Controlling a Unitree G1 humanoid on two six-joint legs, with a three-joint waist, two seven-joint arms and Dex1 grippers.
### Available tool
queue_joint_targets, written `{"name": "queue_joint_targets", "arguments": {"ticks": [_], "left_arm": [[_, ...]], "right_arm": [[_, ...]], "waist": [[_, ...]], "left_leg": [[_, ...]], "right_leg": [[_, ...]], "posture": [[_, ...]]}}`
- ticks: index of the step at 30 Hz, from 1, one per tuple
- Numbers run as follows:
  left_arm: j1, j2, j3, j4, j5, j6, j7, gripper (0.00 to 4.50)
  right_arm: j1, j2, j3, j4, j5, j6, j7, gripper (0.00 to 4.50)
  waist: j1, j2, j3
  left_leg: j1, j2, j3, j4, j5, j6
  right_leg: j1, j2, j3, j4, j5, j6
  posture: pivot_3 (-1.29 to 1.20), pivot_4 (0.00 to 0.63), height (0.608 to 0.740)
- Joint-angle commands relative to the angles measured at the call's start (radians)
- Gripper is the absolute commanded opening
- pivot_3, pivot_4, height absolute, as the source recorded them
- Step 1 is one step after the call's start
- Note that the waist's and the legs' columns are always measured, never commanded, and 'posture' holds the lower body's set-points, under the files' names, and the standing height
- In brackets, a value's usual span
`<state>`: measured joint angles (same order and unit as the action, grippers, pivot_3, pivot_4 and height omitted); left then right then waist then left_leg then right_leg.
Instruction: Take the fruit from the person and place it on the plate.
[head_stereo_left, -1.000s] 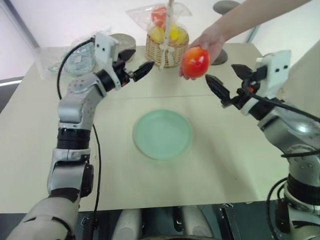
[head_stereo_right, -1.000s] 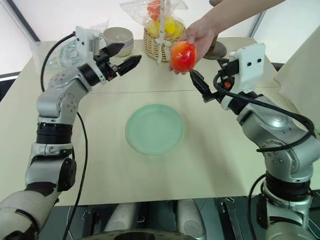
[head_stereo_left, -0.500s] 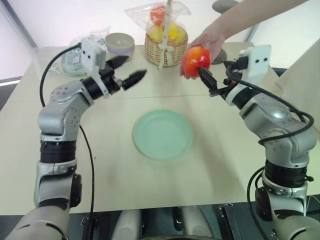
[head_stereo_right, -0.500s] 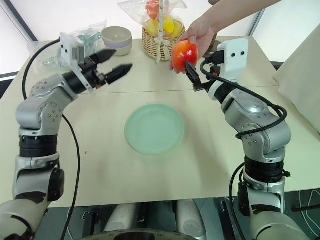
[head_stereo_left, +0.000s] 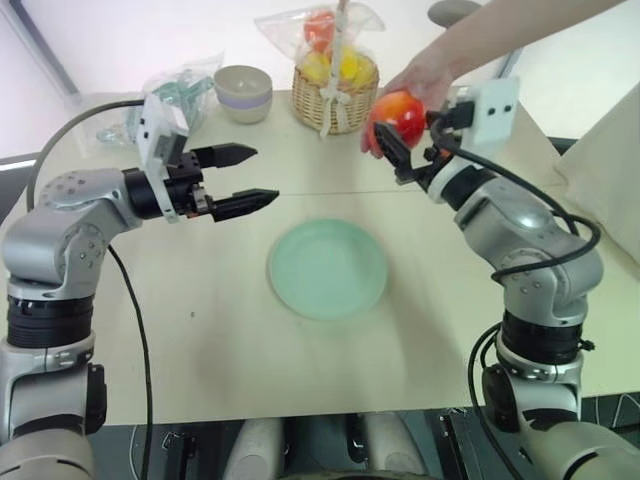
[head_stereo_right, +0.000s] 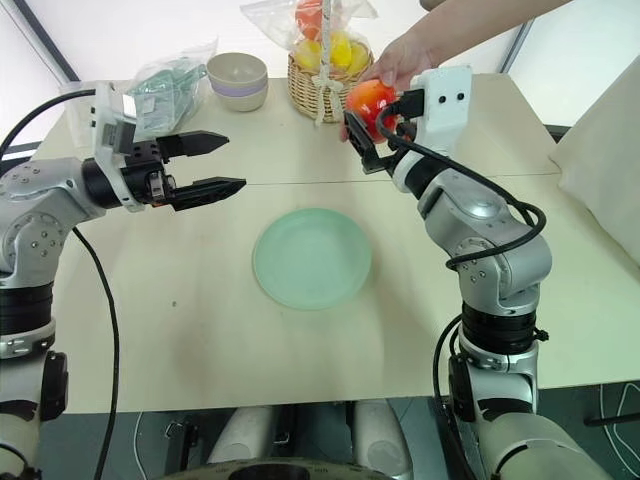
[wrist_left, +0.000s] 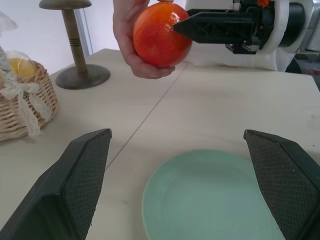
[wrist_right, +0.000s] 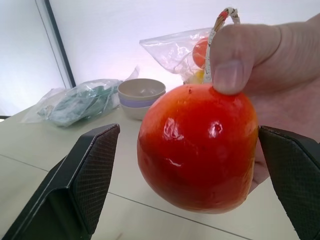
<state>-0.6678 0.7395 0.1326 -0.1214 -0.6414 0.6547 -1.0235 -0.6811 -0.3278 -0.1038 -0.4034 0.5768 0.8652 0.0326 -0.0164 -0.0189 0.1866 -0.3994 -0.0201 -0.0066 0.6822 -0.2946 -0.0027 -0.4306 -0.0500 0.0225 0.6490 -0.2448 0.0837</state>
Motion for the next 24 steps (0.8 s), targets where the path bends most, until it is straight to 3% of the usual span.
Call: {"name": "queue_joint_targets", "arguments": {"ticks": [1, 13, 17, 24], "left_arm": [[-0.033, 0.003, 0.016, -0.018, -0.008, -0.012, 0.008, 4.43], [-0.02, 0.015, 0.031, -0.045, -0.018, -0.006, 0.03, 4.43], [-0.003, 0.025, 0.039, -0.056, -0.023, 0.001, 0.033, 4.5], [0.014, 0.029, 0.044, -0.065, -0.029, 0.011, 0.041, 4.5]], "right_arm": [[-0.028, 0.01, 0.007, 0.003, -0.025, -0.034, 0.021, 4.5], [-0.082, 0.016, -0.003, 0.136, -0.098, -0.12, 0.083, 4.5], [-0.085, 0.015, -0.009, 0.145, -0.107, -0.127, 0.091, 3.22], [-0.09, 0.014, -0.016, 0.144, -0.11, -0.118, 0.092, 3.09]], "waist": [[-0.001, 0.0, 0.0], [-0.001, 0.0, 0.0], [-0.001, 0.0, 0.0], [-0.001, 0.0, 0.0]], "left_leg": [[0.0, 0.0, 0.0, 0.0, 0.0, 0.0], [0.0, 0.0, 0.0, 0.0, 0.0, 0.0], [0.0, 0.0, 0.0, 0.0, 0.0, 0.0], [0.0, 0.0, 0.0, 0.0, 0.0, 0.0]], "right_leg": [[0.0, 0.0, 0.0, 0.0, 0.0, 0.0], [0.0, 0.0, 0.0, 0.0, 0.0, 0.0], [0.0, 0.0, 0.0, 0.0, 0.0, 0.0], [0.0, 0.0, 0.0, 0.0, 0.0, 0.0]], "posture": [[0.0, 0.15, 0.74], [0.0, 0.15, 0.74], [0.0, 0.15, 0.74], [0.0, 0.15, 0.74]]}}
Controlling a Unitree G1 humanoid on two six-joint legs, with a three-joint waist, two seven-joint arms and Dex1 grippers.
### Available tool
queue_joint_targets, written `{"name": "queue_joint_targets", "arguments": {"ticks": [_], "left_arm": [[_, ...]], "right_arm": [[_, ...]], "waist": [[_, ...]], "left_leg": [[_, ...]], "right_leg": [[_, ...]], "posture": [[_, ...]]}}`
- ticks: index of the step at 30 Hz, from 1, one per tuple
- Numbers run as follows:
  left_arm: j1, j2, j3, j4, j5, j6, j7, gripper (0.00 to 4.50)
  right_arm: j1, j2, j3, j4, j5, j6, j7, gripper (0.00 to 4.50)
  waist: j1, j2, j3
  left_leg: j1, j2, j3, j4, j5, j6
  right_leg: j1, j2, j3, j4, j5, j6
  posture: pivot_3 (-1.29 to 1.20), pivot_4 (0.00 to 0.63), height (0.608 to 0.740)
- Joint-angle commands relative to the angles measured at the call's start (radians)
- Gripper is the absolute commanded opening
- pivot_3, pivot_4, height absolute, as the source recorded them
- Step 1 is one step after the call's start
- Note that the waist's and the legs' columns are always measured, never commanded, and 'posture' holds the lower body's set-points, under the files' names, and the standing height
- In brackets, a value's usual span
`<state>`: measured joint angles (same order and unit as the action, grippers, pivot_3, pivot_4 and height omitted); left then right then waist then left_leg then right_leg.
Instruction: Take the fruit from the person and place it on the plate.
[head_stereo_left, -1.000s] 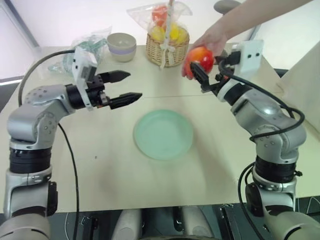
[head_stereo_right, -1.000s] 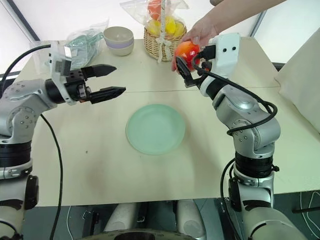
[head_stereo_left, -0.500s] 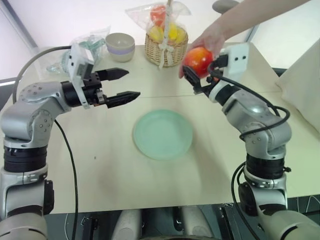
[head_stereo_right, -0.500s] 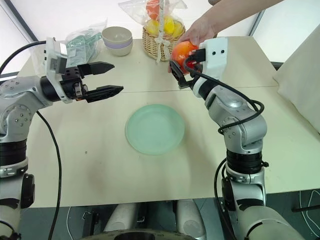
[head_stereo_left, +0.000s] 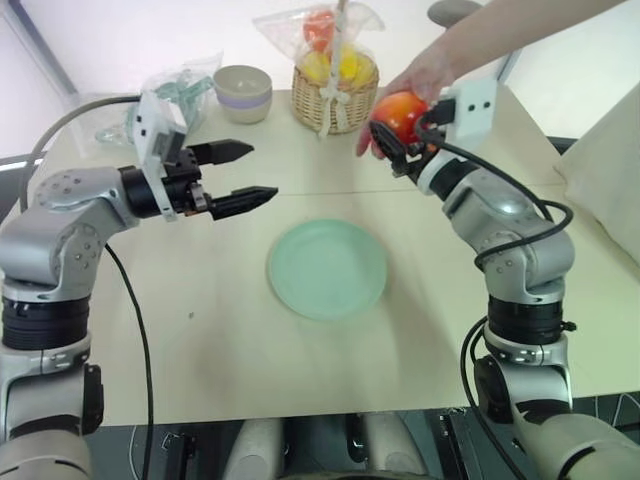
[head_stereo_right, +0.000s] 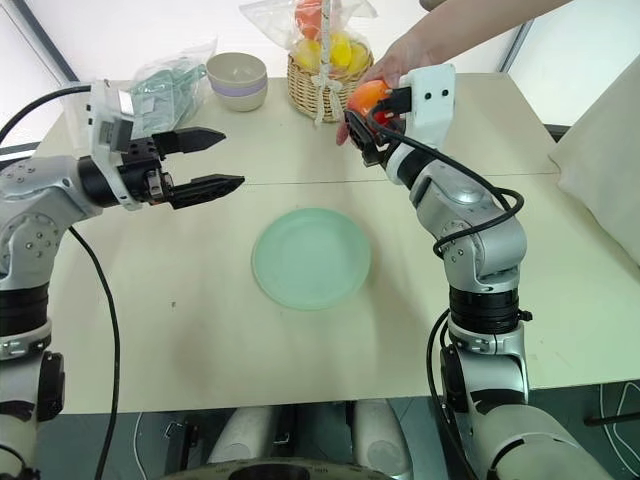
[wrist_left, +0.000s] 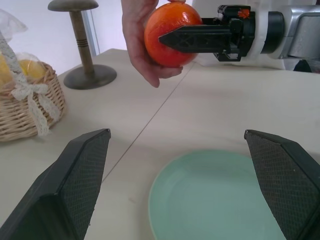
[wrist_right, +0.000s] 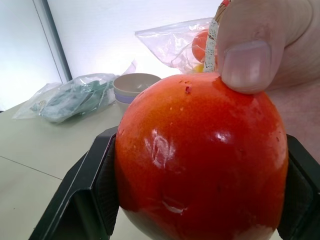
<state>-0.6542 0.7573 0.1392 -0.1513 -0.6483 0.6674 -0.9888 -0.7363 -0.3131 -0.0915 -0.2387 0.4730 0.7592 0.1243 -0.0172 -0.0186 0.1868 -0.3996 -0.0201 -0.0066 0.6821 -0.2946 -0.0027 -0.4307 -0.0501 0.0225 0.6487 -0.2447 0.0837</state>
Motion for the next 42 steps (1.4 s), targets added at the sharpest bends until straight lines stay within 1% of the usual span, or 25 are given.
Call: {"name": "queue_joint_targets", "arguments": {"ticks": [1, 10, 14, 16, 21, 23, 26, 31, 35, 38, 39, 41, 42], "left_arm": [[0.003, 0.011, 0.038, -0.036, -0.025, 0.0, 0.005, 4.5], [0.012, 0.03, 0.032, -0.026, -0.043, 0.008, -0.027, 4.5], [0.015, 0.067, 0.011, -0.008, -0.043, 0.007, -0.103, 4.5], [0.01, 0.087, -0.006, 0.017, -0.032, -0.001, -0.147, 4.5], [-0.014, 0.119, -0.063, 0.099, 0.018, -0.046, -0.262, 4.5], [-0.023, 0.117, -0.079, 0.124, 0.036, -0.065, -0.287, 4.5], [-0.037, 0.106, -0.093, 0.151, 0.053, -0.083, -0.301, 4.5], [-0.035, 0.095, -0.117, 0.163, 0.078, -0.111, -0.321, 4.5], [-0.032, 0.092, -0.123, 0.166, 0.095, -0.125, -0.33, 4.5], [-0.031, 0.087, -0.122, 0.165, 0.1, -0.127, -0.331, 4.5], [-0.031, 0.085, -0.121, 0.163, 0.102, -0.127, -0.33, 4.5], [-0.029, 0.082, -0.12, 0.158, 0.103, -0.125, -0.327, 4.5], [-0.027, 0.081, -0.121, 0.154, 0.104, -0.125, -0.325, 4.5]], "right_arm": [[-0.036, -0.003, -0.03, -0.023, -0.005, -0.009, 0.001, 3.09], [-0.036, -0.042, -0.053, -0.078, 0.035, 0.053, 0.037, 3.09], [0.011, -0.118, -0.05, -0.193, 0.164, 0.18, 0.161, 3.09], [0.056, -0.173, -0.043, -0.257, 0.246, 0.244, 0.241, 3.09], [0.148, -0.289, 0.021, -0.322, 0.323, 0.315, 0.375, 3.09], [0.161, -0.309, 0.063, -0.322, 0.312, 0.31, 0.404, 3.09], [0.17, -0.308, 0.121, -0.3, 0.273, 0.284, 0.423, 3.09], [0.17, -0.275, 0.256, -0.183, 0.13, 0.198, 0.421, 3.09], [0.17, -0.248, 0.322, -0.099, 0.034, 0.13, 0.425, 3.09], [0.174, -0.222, 0.333, -0.055, -0.008, 0.097, 0.421, 3.09], [0.175, -0.215, 0.334, -0.043, -0.02, 0.086, 0.423, 3.89], [0.181, -0.21, 0.335, -0.028, -0.043, 0.067, 0.427, 4.4], [0.183, -0.206, 0.332, -0.024, -0.051, 0.061, 0.428, 4.46]], "waist": [[0.0, 0.0, 0.0], [0.0, 0.0, 0.0], [0.0, 0.001, 0.0], [0.001, 0.001, 0.0], [0.002, 0.001, 0.0], [0.002, 0.001, 0.0], [-0.001, 0.0, 0.001], [0.0, 0.0, 0.001], [0.001, 0.0, 0.0], [0.001, 0.0, 0.001], [0.001, 0.0, 0.0], [0.002, 0.0, 0.0], [0.002, 0.0, 0.001]], "left_leg": [[0.0, 0.0, 0.0, 0.0, 0.0, 0.0], [0.0, 0.0, 0.0, 0.0, 0.0, 0.0], [-0.001, 0.0, 0.0, 0.0, 0.0, 0.0], [-0.001, 0.0, 0.0, -0.001, 0.0, 0.0], [-0.001, 0.0, 0.0, -0.001, 0.0, 0.001], [-0.001, 0.0, 0.0, 0.0, 0.0, 0.001], [-0.001, 0.001, 0.0, 0.0, 0.0, 0.001], [-0.001, 0.001, 0.0, 0.0, 0.0, 0.001], [-0.002, 0.001, 0.0, 0.0, 0.0, 0.001], [-0.004, 0.001, 0.0, 0.0, 0.0, 0.0], [-0.004, 0.001, 0.0, 0.0, 0.0, 0.0], [-0.004, 0.0, 0.0, 0.0, 0.0, 0.0], [-0.004, 0.0, 0.0, 0.0, 0.0, 0.0]], "right_leg": [[0.0, 0.0, 0.0, 0.0, 0.0, 0.0], [0.0, 0.0, 0.0, 0.0, 0.0, 0.0], [-0.001, 0.0, 0.0, 0.0, 0.0, 0.0], [-0.001, 0.0, 0.0, -0.001, 0.0, 0.0], [0.0, 0.0, -0.001, -0.002, 0.0, 0.0], [0.0, 0.0, -0.001, -0.002, 0.0, 0.0], [0.0, 0.001, -0.001, -0.002, 0.0, 0.0], [0.0, 0.001, -0.001, -0.002, 0.0, 0.0], [-0.001, 0.001, -0.001, -0.002, 0.0, 0.0], [-0.003, 0.001, -0.001, -0.002, 0.0, 0.0], [-0.003, 0.001, -0.001, -0.002, 0.0, 0.0], [-0.003, 0.001, -0.001, -0.001, 0.0, 0.0], [-0.003, 0.001, -0.001, -0.001, 0.0, 0.0]], "posture": [[0.0, 0.15, 0.74], [0.0, 0.15, 0.74], [0.0, 0.15, 0.74], [0.0, 0.15, 0.74], [0.0, 0.15, 0.74], [0.0, 0.15, 0.74], [0.0, 0.15, 0.74], [0.0, 0.15, 0.74], [0.0, 0.15, 0.74], [0.0, 0.15, 0.74], [0.0, 0.15, 0.74], [0.0, 0.15, 0.74], [0.0, 0.15, 0.74]]}}
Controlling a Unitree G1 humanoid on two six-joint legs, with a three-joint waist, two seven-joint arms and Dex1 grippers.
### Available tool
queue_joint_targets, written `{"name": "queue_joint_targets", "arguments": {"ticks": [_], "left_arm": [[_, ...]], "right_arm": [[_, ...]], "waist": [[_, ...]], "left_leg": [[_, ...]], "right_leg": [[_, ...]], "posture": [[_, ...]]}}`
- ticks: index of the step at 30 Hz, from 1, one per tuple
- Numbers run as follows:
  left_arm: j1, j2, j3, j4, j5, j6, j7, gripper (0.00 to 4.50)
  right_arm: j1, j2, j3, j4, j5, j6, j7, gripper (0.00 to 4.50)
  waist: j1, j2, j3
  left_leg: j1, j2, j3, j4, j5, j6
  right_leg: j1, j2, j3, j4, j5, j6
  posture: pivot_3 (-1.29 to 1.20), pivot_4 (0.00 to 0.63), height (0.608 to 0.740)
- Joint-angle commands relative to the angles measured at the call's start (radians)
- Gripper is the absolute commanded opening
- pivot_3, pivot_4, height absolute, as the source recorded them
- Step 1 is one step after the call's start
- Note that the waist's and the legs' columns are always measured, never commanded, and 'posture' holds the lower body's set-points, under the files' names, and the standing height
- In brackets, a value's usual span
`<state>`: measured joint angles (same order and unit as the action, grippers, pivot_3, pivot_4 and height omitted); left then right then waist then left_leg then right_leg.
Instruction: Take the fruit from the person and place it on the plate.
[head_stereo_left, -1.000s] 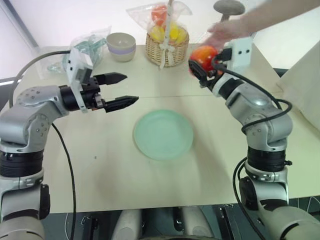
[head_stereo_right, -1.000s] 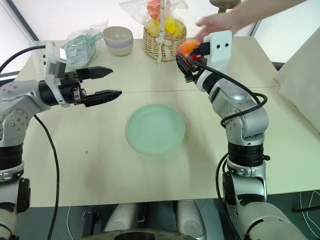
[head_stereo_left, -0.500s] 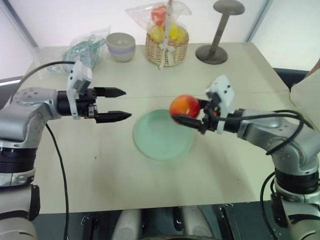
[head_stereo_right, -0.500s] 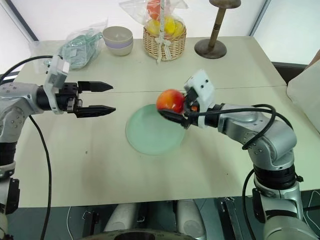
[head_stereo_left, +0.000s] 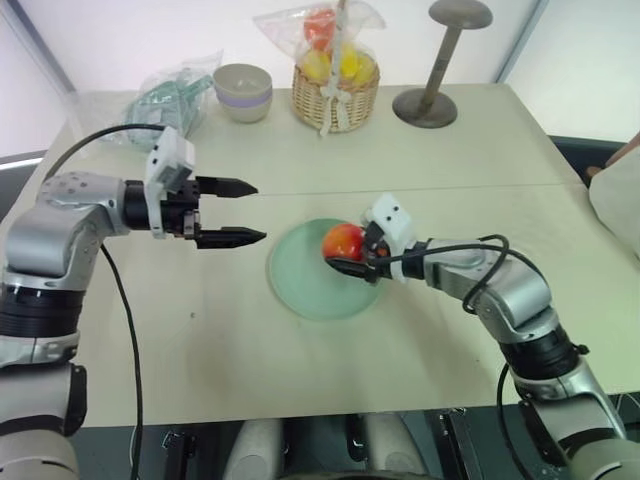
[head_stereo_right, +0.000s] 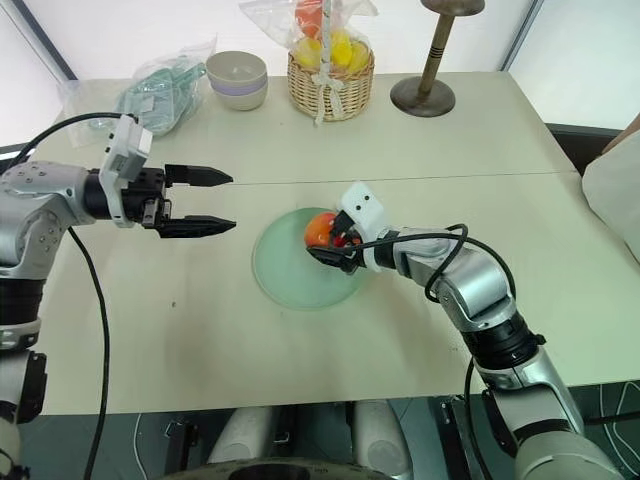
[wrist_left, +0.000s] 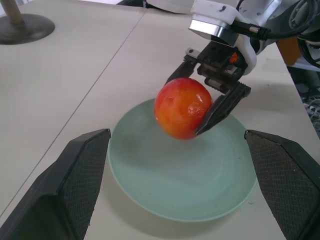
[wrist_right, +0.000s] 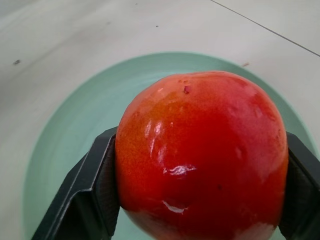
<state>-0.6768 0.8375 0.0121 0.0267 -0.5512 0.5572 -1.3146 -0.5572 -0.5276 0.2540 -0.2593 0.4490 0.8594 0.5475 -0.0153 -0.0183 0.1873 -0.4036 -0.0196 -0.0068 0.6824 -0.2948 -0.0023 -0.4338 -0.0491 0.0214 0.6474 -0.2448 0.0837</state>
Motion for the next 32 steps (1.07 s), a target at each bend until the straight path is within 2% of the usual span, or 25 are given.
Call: {"name": "queue_joint_targets", "arguments": {"ticks": [1, 7, 11, 17, 25, 32], "left_arm": [[-0.002, -0.001, 0.006, -0.027, 0.007, -0.015, 0.003, 4.5], [-0.001, -0.01, 0.01, -0.035, 0.007, -0.008, 0.007, 4.5], [-0.004, -0.016, 0.014, -0.043, 0.0, 0.002, 0.011, 4.5], [0.008, -0.011, 0.014, -0.061, -0.005, 0.008, 0.0, 4.5], [0.012, 0.023, 0.019, -0.06, 0.008, -0.006, -0.032, 4.5], [0.019, 0.05, 0.025, -0.063, 0.002, 0.002, -0.053, 4.5]], "right_arm": [[0.005, 0.012, -0.017, -0.002, -0.031, -0.04, 0.006, 4.46], [-0.003, 0.009, -0.053, -0.049, -0.014, -0.005, 0.03, 4.46], [-0.039, -0.041, -0.159, -0.144, 0.041, 0.078, 0.034, 4.46], [-0.053, -0.175, -0.362, -0.337, 0.203, 0.241, 0.07, 4.46], [0.13, -0.402, -0.655, -0.497, 0.455, 0.323, 0.214, 4.46], [0.222, -0.45, -0.699, -0.518, 0.484, 0.279, 0.181, 4.46]], "waist": [[0.001, 0.0, 0.0], [0.001, 0.0, 0.0], [0.001, 0.0, 0.0], [0.003, 0.0, 0.0], [0.004, 0.0, 0.0], [0.002, 0.0, 0.0]], "left_leg": [[0.0, 0.0, 0.0, 0.0, 0.0, 0.0], [0.0, 0.0, 0.0, 0.0, 0.0, 0.0], [0.0, 0.0, 0.0, 0.0, 0.0, 0.0], [-0.001, 0.0, -0.001, 0.0, 0.0, 0.0], [-0.001, 0.0, -0.002, 0.0, 0.0, 0.0], [0.0, 0.0, -0.001, 0.0, 0.0, 0.0]], "right_leg": [[0.0, 0.0, 0.0, 0.0, 0.0, 0.0], [0.0, 0.0, 0.0, 0.0, 0.0, 0.0], [0.0, 0.0, -0.001, 0.0, 0.0, 0.0], [0.0, -0.001, -0.001, 0.0, 0.0, 0.0], [0.0, -0.001, -0.001, -0.001, 0.0, 0.0], [0.001, -0.001, -0.001, 0.0, 0.0, 0.0]], "posture": [[0.0, 0.15, 0.74], [0.0, 0.15, 0.74], [0.0, 0.15, 0.74], [0.0, 0.15, 0.74], [0.0, 0.15, 0.74], [0.0, 0.15, 0.74]]}}
